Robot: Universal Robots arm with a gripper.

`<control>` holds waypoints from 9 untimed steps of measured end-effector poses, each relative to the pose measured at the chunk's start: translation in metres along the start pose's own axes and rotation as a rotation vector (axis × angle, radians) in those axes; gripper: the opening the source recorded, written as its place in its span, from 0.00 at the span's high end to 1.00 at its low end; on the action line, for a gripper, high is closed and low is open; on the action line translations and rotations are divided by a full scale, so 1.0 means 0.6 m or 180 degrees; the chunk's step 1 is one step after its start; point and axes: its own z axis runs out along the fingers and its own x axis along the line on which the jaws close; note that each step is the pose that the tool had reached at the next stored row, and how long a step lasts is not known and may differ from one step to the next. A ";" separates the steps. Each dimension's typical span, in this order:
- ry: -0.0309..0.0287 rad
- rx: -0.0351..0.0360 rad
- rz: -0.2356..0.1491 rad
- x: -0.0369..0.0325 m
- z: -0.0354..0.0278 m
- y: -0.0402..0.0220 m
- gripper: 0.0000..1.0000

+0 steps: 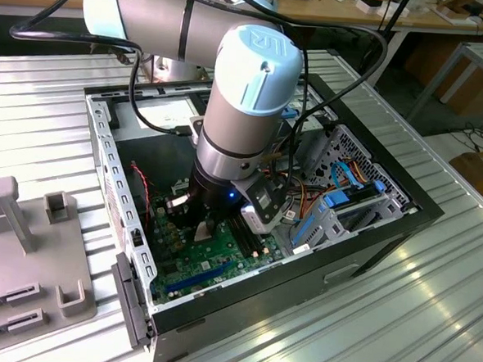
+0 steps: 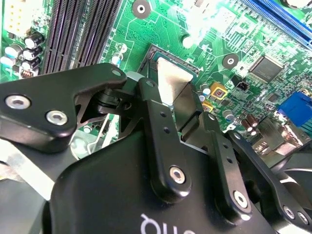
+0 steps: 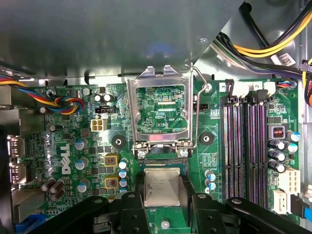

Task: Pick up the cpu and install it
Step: 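Place the cpu into insertion slot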

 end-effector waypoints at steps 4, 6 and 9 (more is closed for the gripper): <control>0.0001 0.0002 0.0000 0.000 -0.004 0.000 0.61; 0.0000 0.0001 0.0000 0.000 -0.004 0.000 0.61; 0.0001 0.0001 -0.0001 0.000 -0.004 0.000 0.61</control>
